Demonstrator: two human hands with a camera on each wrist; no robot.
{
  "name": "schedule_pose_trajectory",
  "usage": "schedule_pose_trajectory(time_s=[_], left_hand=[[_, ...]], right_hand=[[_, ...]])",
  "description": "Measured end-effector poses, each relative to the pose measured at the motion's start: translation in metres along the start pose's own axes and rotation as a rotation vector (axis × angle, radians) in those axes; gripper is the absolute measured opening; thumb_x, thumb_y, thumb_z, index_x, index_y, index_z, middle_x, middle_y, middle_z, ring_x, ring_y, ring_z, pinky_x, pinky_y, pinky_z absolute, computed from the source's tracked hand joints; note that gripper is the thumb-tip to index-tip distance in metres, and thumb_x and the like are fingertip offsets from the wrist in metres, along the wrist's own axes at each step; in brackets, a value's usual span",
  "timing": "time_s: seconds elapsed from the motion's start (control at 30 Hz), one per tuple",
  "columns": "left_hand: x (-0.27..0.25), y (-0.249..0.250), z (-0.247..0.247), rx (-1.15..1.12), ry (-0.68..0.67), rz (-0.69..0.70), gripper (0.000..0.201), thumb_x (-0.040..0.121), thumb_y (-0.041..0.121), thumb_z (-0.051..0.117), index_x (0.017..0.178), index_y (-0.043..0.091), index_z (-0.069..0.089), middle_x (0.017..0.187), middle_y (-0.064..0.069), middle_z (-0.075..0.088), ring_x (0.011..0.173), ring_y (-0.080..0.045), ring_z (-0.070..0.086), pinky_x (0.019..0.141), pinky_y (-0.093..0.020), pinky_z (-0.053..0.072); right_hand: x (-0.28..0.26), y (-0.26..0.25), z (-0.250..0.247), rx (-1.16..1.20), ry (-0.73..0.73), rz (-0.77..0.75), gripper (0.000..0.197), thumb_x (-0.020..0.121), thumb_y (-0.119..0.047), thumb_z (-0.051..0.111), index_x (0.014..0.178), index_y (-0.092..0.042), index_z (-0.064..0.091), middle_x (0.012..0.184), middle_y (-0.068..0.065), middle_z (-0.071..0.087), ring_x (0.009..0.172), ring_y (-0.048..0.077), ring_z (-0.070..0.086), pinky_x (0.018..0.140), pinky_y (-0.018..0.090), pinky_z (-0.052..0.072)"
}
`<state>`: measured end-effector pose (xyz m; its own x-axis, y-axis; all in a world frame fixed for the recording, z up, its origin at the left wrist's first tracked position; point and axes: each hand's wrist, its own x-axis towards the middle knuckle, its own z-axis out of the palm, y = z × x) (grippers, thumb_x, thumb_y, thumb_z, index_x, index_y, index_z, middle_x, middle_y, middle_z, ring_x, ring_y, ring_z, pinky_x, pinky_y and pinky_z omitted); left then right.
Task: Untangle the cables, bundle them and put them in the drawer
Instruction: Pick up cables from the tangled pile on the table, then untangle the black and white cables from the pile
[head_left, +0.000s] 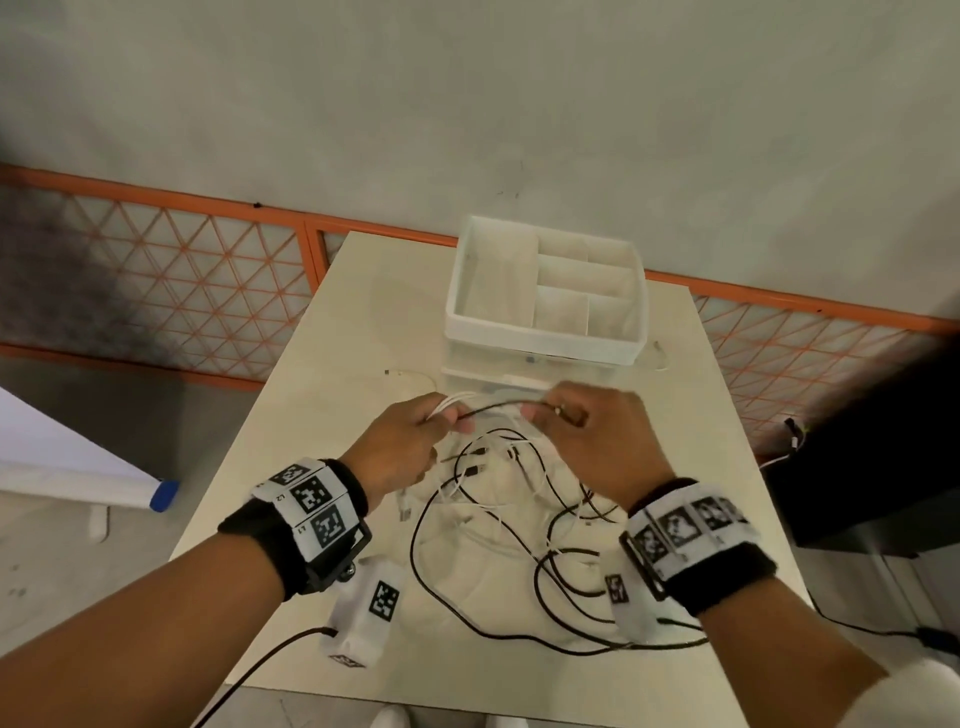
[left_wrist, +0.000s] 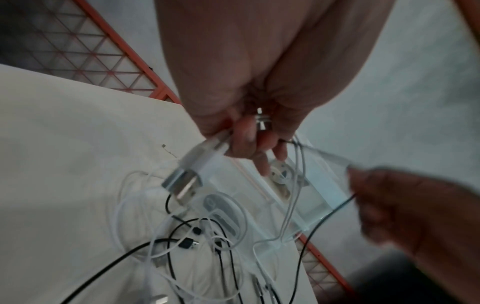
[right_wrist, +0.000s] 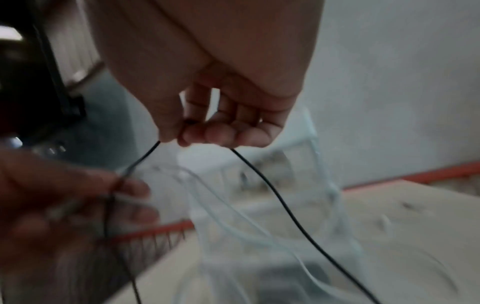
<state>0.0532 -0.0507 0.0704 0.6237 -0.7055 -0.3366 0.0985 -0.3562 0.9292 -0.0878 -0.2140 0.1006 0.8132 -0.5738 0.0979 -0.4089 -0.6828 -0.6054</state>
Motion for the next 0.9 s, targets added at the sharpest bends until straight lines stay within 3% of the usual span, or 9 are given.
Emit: schedule_pose_trajectory(time_s=[0.07,0.17,0.27,0.33,0.43,0.53,0.6,0.73,0.9], left_hand=[[0.003,0.005,0.001,-0.034,-0.063,0.003,0.025,0.104,0.026,0.043,0.105,0.016,0.066,0.079,-0.005,0.072,0.054,-0.014,0.031,0.048,-0.026,0.023],[0.006,0.005,-0.001,-0.009,-0.087,-0.001,0.029,0.105,0.026,0.041,0.099,0.013,0.066,0.063,-0.002,0.056,0.054,-0.014,0.034,0.047,-0.024,0.024],[0.006,0.002,-0.01,-0.012,-0.07,-0.045,0.031,0.105,0.022,0.039,0.095,0.011,0.065,0.057,0.001,0.049,0.053,-0.014,0.032,0.045,-0.023,0.023],[0.006,0.004,-0.018,-0.067,-0.068,-0.05,0.03,0.105,0.02,0.038,0.095,0.009,0.064,0.057,0.0,0.045,0.049,-0.014,0.028,0.042,-0.021,0.022],[0.007,0.013,-0.03,-0.159,-0.068,-0.029,0.028,0.105,0.019,0.04,0.094,0.007,0.062,0.056,-0.002,0.041,0.043,-0.011,0.024,0.037,-0.018,0.02],[0.008,0.017,-0.04,-0.128,-0.04,0.008,0.027,0.105,0.017,0.039,0.093,0.007,0.062,0.062,-0.007,0.055,0.042,-0.011,0.027,0.037,-0.019,0.023],[0.011,0.014,-0.042,-0.024,0.048,0.016,0.027,0.104,0.017,0.041,0.091,0.009,0.064,0.075,-0.007,0.061,0.05,-0.014,0.031,0.044,-0.022,0.029],[0.013,0.016,-0.033,0.018,0.214,0.088,0.027,0.1,0.015,0.045,0.082,0.016,0.064,0.073,-0.005,0.052,0.054,-0.017,0.038,0.053,-0.027,0.034],[-0.008,0.051,0.039,-0.154,-0.157,0.214,0.024,0.105,0.021,0.043,0.095,0.017,0.065,0.096,-0.004,0.075,0.051,-0.008,0.043,0.046,-0.022,0.036]], right_hand=[[0.002,-0.036,-0.025,0.174,0.164,-0.095,0.024,0.089,-0.039,0.072,0.074,-0.021,0.071,0.048,-0.006,0.048,0.045,0.009,0.037,0.048,0.021,0.035],[0.009,-0.054,-0.052,0.281,0.45,-0.1,0.019,0.09,-0.039,0.071,0.076,-0.026,0.069,0.055,0.01,0.057,0.05,0.026,0.045,0.05,0.027,0.038],[0.012,-0.035,-0.06,0.291,0.53,0.017,0.024,0.091,-0.044,0.069,0.071,-0.03,0.065,0.049,0.0,0.05,0.045,0.016,0.04,0.05,0.025,0.033],[0.01,-0.009,-0.053,0.158,0.454,0.16,0.03,0.091,-0.049,0.065,0.072,-0.027,0.066,0.051,-0.006,0.053,0.048,0.014,0.046,0.055,0.025,0.036],[0.0,0.043,-0.041,-0.052,0.319,0.403,0.036,0.09,-0.055,0.061,0.079,-0.021,0.069,0.07,0.0,0.066,0.075,0.028,0.064,0.068,0.032,0.047],[-0.005,0.066,-0.045,-0.019,0.295,0.547,0.049,0.088,-0.064,0.053,0.073,-0.021,0.07,0.071,0.002,0.07,0.083,0.031,0.067,0.076,0.04,0.054],[-0.003,0.057,-0.056,0.05,0.295,0.549,0.058,0.093,-0.063,0.046,0.063,-0.02,0.07,0.065,0.003,0.07,0.076,0.029,0.067,0.078,0.042,0.054],[-0.003,0.015,-0.075,0.319,0.138,0.427,0.063,0.098,-0.053,0.05,0.055,-0.012,0.07,0.047,0.004,0.06,0.05,0.021,0.055,0.065,0.037,0.048],[-0.008,-0.03,-0.066,0.875,-0.102,0.169,0.046,0.104,-0.036,0.046,0.081,-0.002,0.068,0.059,0.012,0.061,0.05,0.024,0.05,0.052,0.033,0.043]])
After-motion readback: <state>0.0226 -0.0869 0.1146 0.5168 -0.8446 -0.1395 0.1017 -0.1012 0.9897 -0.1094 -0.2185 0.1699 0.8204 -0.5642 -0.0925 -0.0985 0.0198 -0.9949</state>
